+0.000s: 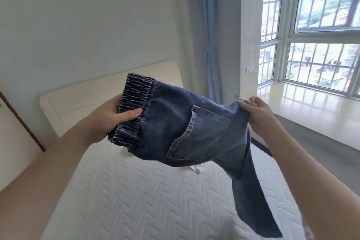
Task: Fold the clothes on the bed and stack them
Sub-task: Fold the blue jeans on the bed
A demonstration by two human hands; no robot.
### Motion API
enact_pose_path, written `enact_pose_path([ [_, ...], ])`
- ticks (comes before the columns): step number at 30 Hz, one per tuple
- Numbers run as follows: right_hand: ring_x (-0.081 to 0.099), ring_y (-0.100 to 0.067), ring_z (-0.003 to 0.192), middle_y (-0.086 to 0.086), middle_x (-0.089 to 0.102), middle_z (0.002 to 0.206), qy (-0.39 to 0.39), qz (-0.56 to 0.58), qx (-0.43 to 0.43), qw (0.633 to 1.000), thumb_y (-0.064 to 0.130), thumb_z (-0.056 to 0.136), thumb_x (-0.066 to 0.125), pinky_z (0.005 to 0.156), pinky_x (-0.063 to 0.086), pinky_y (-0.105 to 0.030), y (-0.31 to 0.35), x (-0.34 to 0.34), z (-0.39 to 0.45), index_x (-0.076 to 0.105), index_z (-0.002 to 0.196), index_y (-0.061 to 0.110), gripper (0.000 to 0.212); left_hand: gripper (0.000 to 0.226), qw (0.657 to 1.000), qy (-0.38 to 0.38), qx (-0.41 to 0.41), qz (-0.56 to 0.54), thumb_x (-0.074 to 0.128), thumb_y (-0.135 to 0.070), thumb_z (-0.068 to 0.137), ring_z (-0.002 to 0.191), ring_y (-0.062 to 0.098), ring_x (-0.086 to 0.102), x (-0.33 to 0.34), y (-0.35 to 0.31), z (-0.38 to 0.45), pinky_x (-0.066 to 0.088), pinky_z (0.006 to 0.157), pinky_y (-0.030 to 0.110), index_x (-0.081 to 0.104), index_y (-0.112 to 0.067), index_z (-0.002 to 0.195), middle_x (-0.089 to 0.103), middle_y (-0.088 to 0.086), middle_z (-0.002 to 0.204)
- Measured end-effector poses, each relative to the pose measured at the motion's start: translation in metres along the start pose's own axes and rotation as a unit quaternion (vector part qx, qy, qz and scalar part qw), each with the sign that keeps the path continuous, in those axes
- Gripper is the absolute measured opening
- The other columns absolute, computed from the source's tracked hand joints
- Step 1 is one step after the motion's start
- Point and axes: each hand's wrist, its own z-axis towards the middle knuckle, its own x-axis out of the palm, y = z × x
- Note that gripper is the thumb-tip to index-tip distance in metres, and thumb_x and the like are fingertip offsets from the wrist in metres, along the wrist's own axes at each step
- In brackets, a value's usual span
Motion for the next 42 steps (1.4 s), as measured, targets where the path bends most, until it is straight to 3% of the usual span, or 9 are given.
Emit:
enact_pose_path([
  [5, 0.059, -0.027, 0.091, -0.006, 0.061, 0.088, -0.046, -0.096, -0.115, 0.988, 0.031, 0.067, 0.081, 0.081, 0.046, -0.045, 0.051, -0.003, 0.0, 0.056, 0.066, 0.029, 0.025, 0.057, 0.996, 0.01, -0.009, -0.093, 0.089, -0.045, 0.064, 0.106, 0.026, 0.069, 0.021, 0.036, -0.017, 0.058, 0.079, 0.031, 0.068, -0.028, 0.113, 0.071, 0.008, 0.116],
  [9, 0.057, -0.021, 0.089, -0.006, 0.06, 0.092, -0.066, -0.159, -0.137, 0.976, 0.028, 0.075, 0.079, 0.082, 0.046, -0.042, 0.048, -0.011, -0.003, 0.055, 0.068, 0.031, 0.025, 0.055, 0.99, 0.046, -0.059, -0.12, 0.09, -0.041, 0.066, 0.109, 0.028, 0.068, 0.05, 0.086, -0.038, 0.057, 0.085, 0.033, 0.068, -0.025, 0.114, 0.07, 0.011, 0.118],
  [15, 0.048, -0.014, 0.068, -0.001, 0.052, 0.072, -0.053, -0.229, 0.009, 0.972, 0.013, 0.084, 0.074, 0.06, 0.042, -0.023, -0.048, -0.044, -0.024, 0.048, 0.072, 0.02, 0.03, 0.042, 0.966, 0.056, -0.197, -0.16, 0.085, -0.026, 0.067, 0.107, 0.03, 0.068, 0.122, 0.181, -0.091, 0.056, 0.087, 0.038, 0.073, -0.019, 0.107, 0.072, 0.014, 0.112],
  [18, 0.044, -0.008, 0.058, 0.013, 0.05, 0.055, -0.042, -0.216, 0.114, 0.969, 0.004, 0.086, 0.07, 0.051, 0.038, -0.019, -0.11, -0.066, -0.043, 0.045, 0.071, 0.021, 0.034, 0.032, 0.942, 0.03, -0.276, -0.187, 0.077, -0.01, 0.072, 0.101, 0.03, 0.07, 0.156, 0.228, -0.122, 0.057, 0.078, 0.032, 0.074, -0.011, 0.103, 0.073, 0.017, 0.108],
  [21, 0.045, -0.01, 0.057, 0.005, 0.051, 0.066, -0.039, -0.218, 0.206, 0.953, 0.001, 0.088, 0.068, 0.046, 0.038, -0.017, -0.163, -0.083, -0.06, 0.048, 0.078, 0.02, 0.029, 0.026, 0.914, -0.002, -0.348, -0.21, 0.067, 0.007, 0.082, 0.095, 0.028, 0.071, 0.18, 0.264, -0.154, 0.057, 0.076, 0.032, 0.071, -0.006, 0.104, 0.074, 0.017, 0.105],
  [25, 0.045, -0.013, 0.058, 0.0, 0.049, 0.071, 0.008, -0.349, 0.288, 0.892, 0.014, 0.088, 0.072, 0.047, 0.037, -0.02, -0.218, -0.089, -0.075, 0.051, 0.081, 0.019, 0.022, 0.025, 0.886, -0.037, -0.408, -0.216, 0.063, 0.01, 0.084, 0.09, 0.026, 0.072, 0.191, 0.297, -0.194, 0.057, 0.074, 0.032, 0.069, -0.002, 0.105, 0.075, 0.016, 0.1],
  [29, 0.034, -0.02, 0.066, -0.005, 0.037, 0.064, 0.111, -0.447, 0.314, 0.83, 0.014, 0.091, 0.066, 0.058, 0.026, -0.032, -0.263, -0.073, -0.09, 0.037, 0.065, 0.018, 0.039, 0.024, 0.858, -0.085, -0.453, -0.228, 0.063, 0.011, 0.083, 0.086, 0.027, 0.071, 0.185, 0.322, -0.232, 0.056, 0.074, 0.034, 0.069, -0.002, 0.103, 0.075, 0.015, 0.096],
  [32, 0.037, -0.024, 0.071, -0.01, 0.04, 0.066, 0.132, -0.479, 0.312, 0.81, 0.015, 0.091, 0.065, 0.065, 0.031, -0.034, -0.291, -0.046, -0.102, 0.037, 0.065, 0.017, 0.038, 0.023, 0.833, -0.127, -0.48, -0.243, 0.063, 0.011, 0.083, 0.08, 0.025, 0.071, 0.177, 0.34, -0.26, 0.056, 0.071, 0.033, 0.068, -0.002, 0.101, 0.076, 0.013, 0.09],
  [42, 0.038, -0.02, 0.064, -0.005, 0.043, 0.064, 0.114, -0.428, 0.294, 0.847, 0.019, 0.09, 0.064, 0.056, 0.034, -0.029, -0.365, 0.074, -0.151, 0.036, 0.064, 0.022, 0.038, 0.021, 0.728, -0.256, -0.541, -0.336, 0.061, 0.01, 0.085, 0.069, 0.03, 0.072, 0.143, 0.404, -0.375, 0.059, 0.057, 0.04, 0.063, -0.001, 0.102, 0.074, 0.017, 0.081],
])
